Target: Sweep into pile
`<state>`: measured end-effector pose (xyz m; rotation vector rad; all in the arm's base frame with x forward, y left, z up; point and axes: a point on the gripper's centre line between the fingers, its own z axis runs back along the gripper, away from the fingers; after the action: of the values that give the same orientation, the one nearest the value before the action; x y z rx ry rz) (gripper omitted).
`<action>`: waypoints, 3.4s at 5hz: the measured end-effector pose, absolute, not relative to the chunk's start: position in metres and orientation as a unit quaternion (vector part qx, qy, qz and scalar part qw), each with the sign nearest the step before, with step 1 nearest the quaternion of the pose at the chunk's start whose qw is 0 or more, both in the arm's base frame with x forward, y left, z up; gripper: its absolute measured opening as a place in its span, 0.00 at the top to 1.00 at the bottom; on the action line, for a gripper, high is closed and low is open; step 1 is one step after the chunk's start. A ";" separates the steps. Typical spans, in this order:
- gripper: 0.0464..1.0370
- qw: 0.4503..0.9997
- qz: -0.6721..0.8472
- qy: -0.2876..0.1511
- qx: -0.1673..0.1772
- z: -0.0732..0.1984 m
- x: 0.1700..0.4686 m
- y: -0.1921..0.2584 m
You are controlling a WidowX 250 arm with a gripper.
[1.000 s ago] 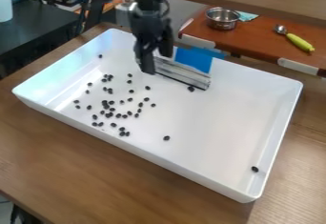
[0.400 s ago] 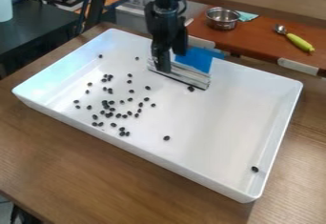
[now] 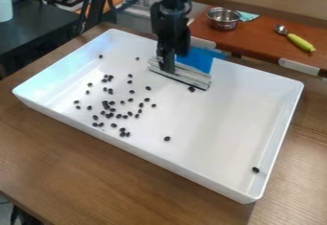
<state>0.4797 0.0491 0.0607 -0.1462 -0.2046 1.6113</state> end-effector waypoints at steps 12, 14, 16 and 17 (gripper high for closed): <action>0.67 0.750 0.650 -0.091 -0.085 0.063 0.326 0.096; 0.67 0.736 0.665 -0.084 -0.099 0.072 0.326 0.092; 0.67 0.662 0.721 -0.107 -0.178 0.107 0.421 0.092; 0.67 0.647 0.730 -0.117 -0.185 0.101 0.460 0.104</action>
<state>0.4599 0.1044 0.1007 -0.4205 -0.2657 1.6609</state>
